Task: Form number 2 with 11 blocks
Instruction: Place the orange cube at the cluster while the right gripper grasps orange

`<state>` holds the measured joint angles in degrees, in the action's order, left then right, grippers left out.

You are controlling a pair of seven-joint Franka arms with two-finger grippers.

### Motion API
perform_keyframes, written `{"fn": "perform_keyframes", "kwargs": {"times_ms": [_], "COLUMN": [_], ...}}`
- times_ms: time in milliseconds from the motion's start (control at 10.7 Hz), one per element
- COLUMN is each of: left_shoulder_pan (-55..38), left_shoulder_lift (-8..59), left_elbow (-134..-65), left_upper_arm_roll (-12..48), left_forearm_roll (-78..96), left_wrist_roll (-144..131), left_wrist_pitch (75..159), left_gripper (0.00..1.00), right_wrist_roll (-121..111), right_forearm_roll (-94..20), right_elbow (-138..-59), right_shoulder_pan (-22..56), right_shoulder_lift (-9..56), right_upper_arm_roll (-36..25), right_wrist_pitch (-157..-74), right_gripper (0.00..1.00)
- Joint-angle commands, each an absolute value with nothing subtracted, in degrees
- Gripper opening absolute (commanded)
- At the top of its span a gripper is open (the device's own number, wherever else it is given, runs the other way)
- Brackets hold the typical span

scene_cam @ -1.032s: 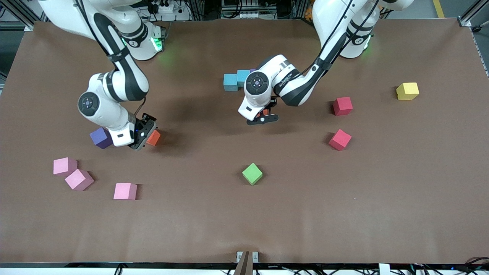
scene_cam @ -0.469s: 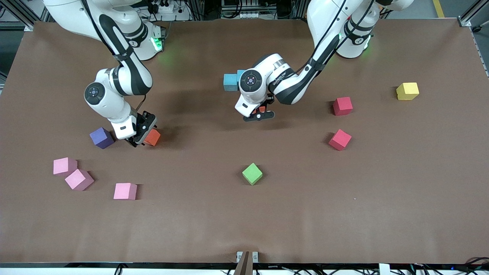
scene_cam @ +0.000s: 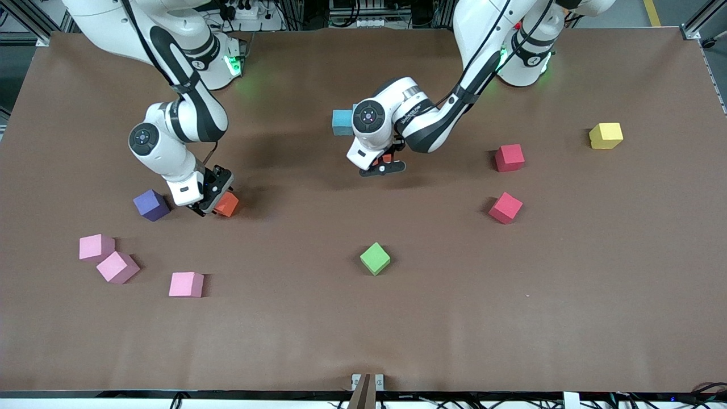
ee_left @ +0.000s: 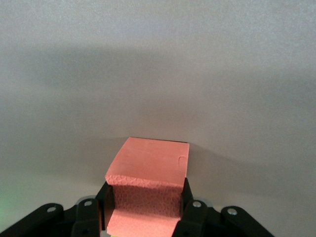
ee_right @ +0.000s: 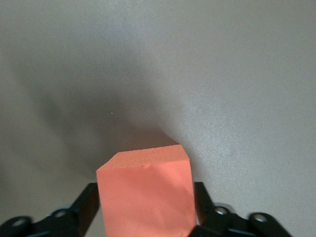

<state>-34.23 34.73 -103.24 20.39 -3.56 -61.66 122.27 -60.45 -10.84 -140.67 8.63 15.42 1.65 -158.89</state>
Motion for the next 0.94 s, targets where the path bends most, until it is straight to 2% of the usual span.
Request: {"fn": "perform_keyframes", "kwargs": {"times_ms": [0,94,281,469,563,657,751,844], "left_shoulder_pan": [-34.1,-34.19,-34.19,-34.19,-34.19,-34.19,-34.02,-33.93], "left_shoulder_lift": [34.72,34.72,35.06,35.16,35.24,35.51,35.68,36.12], "left_elbow": [-103.8,-103.89,-104.24,-104.24,-104.24,-104.24,-104.15,-104.15], "left_upper_arm_roll": [21.0,21.01,21.01,21.01,21.01,21.01,21.01,21.27], "left_forearm_roll": [-5.27,-5.27,-5.27,-5.27,-5.27,-5.36,-6.58,-8.59], "left_wrist_roll": [-63.19,-63.19,-63.19,-63.54,-63.54,-63.54,-63.89,-65.55], "left_wrist_pitch": [122.52,122.61,122.87,122.87,122.87,122.87,123.31,123.83], "left_gripper": [0.0,0.0,0.06,0.1,0.23,0.52,0.86,1.0], "right_wrist_roll": [-61.79,-61.27,-61.35,-61.09,-61.0,-60.56,-59.69,-57.24], "right_forearm_roll": [-10.2,-10.28,-10.28,-10.28,-10.28,-10.63,-10.72,-10.72], "right_elbow": [-140.45,-139.93,-138.52,-137.47,-136.85,-136.41,-135.97,-135.71], "right_shoulder_pan": [7.03,7.12,7.73,11.23,12.64,14.48,16.68,18.96], "right_shoulder_lift": [15.38,15.21,14.85,14.68,14.68,14.76,14.85,14.94], "right_upper_arm_roll": [2.9,2.9,2.9,2.99,2.99,3.08,3.08,3.08], "right_wrist_pitch": [-159.7,-159.35,-159.17,-159.17,-159.0,-158.56,-158.47,-158.47], "right_gripper": [0.23,0.23,0.23,0.22,0.21,0.2,0.2,0.2]}}
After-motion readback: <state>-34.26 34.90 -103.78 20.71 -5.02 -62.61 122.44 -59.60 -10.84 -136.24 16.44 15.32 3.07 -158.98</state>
